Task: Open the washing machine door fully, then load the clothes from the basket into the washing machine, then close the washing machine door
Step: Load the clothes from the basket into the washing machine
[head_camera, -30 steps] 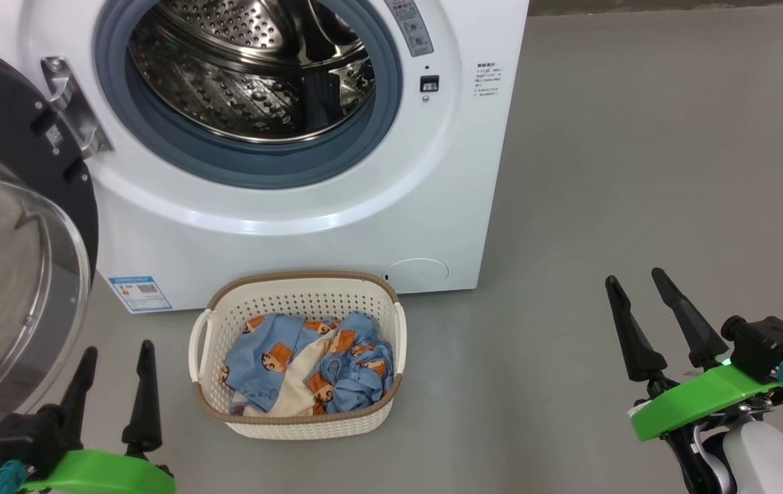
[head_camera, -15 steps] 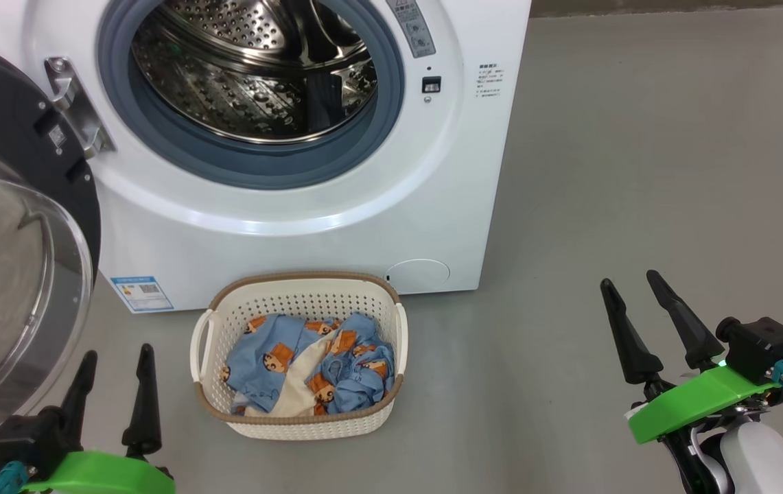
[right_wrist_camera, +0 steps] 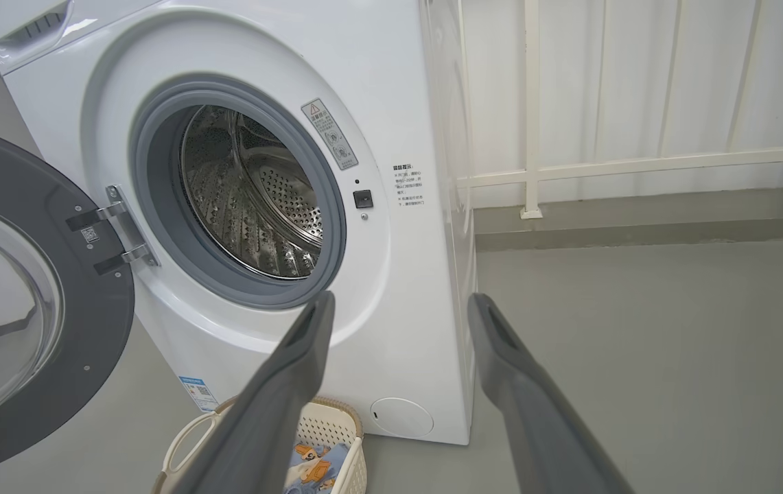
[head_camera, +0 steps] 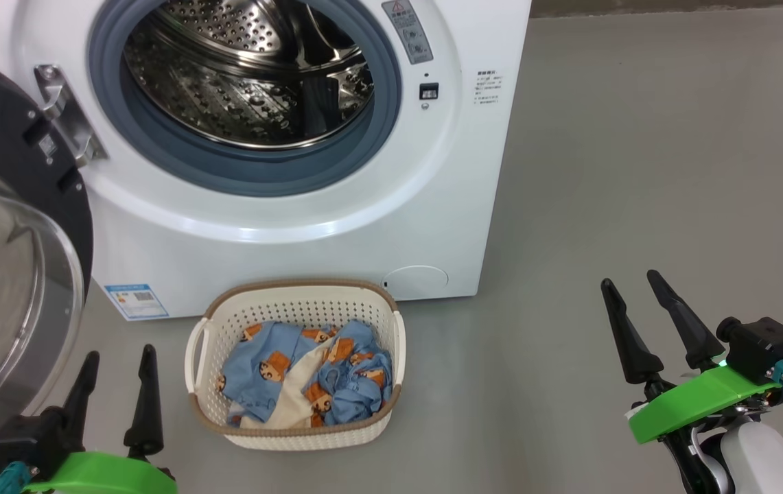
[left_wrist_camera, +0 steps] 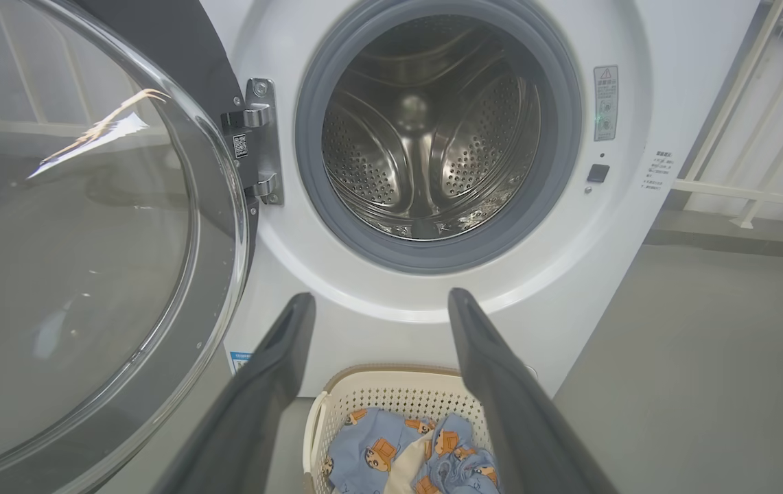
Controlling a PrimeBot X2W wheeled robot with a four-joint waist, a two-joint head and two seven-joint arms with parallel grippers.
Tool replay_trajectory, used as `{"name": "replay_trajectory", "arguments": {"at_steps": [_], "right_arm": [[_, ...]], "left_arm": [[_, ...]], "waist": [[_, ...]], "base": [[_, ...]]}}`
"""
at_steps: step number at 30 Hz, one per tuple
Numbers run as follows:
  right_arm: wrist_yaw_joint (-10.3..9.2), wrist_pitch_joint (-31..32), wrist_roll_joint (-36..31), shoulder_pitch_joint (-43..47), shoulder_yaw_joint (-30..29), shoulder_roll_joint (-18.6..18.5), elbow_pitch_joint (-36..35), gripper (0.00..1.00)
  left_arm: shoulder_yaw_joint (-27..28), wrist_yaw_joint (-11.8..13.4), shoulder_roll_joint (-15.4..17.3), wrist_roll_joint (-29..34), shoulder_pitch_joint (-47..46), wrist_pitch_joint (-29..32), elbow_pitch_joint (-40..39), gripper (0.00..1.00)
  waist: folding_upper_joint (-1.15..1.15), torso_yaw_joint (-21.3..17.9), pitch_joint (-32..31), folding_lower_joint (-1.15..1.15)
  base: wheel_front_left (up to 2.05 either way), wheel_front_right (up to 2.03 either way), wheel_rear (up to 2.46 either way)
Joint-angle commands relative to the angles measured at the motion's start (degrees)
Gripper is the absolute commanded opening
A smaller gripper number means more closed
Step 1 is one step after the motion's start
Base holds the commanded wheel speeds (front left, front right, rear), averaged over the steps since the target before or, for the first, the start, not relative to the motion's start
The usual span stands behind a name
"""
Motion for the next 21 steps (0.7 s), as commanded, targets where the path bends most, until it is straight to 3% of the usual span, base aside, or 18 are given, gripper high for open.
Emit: {"name": "replay_trajectory", "arguments": {"at_steps": [1, 21], "right_arm": [[0.09, -0.68, -0.30, -0.76, 0.81, -0.67, -1.43, 1.00], [0.09, -0.68, -0.52, -1.09, 0.32, -0.22, -1.58, 1.00]], "left_arm": [[2.10, 0.26, 1.64, 0.33, -2.38, -0.42, -1.09, 1.00], [2.65, 0.14, 2.01, -0.41, -2.81, -0.56, -1.32, 1.00]], "waist": [[0.00, 0.02, 0.07, 0.00], [0.00, 0.07, 0.64, 0.00]], "base": [[1.36, -1.30, -0.06], [1.28, -1.24, -0.04]]}}
